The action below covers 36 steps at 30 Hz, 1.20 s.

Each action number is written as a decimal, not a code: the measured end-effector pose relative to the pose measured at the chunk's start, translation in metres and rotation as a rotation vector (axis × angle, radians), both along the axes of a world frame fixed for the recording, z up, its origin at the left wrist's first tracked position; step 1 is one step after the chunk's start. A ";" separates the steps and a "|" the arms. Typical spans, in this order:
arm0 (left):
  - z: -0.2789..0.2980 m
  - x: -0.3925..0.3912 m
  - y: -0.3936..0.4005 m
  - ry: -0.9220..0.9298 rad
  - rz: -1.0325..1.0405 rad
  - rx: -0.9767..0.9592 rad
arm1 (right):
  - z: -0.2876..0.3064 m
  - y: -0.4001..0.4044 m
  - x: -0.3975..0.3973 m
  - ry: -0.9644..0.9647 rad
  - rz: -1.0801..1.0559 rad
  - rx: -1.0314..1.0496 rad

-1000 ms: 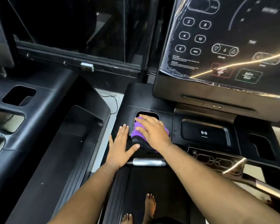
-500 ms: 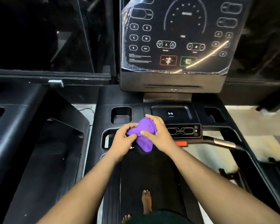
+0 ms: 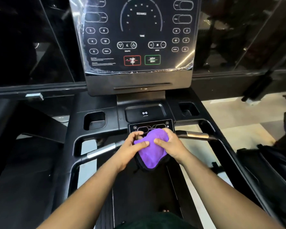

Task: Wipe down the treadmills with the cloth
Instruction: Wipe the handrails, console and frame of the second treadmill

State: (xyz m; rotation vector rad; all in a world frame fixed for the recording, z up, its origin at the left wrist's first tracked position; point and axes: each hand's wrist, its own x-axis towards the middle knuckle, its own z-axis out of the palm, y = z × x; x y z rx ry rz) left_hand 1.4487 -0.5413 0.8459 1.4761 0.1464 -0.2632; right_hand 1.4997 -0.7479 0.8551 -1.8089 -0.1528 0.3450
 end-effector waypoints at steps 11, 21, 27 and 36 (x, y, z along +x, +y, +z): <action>-0.023 0.054 -0.113 -0.108 -0.405 0.463 | 0.020 -0.129 0.046 0.091 0.419 -0.177; -0.030 0.082 -0.137 -0.285 -0.485 0.982 | 0.041 -0.207 0.087 0.004 0.395 -0.222; -0.038 0.079 -0.140 -0.084 -0.310 0.818 | 0.033 -0.218 0.079 -0.090 0.064 -0.749; -0.040 0.068 -0.174 0.113 0.036 0.391 | -0.002 -0.155 0.022 -0.030 -0.173 -0.553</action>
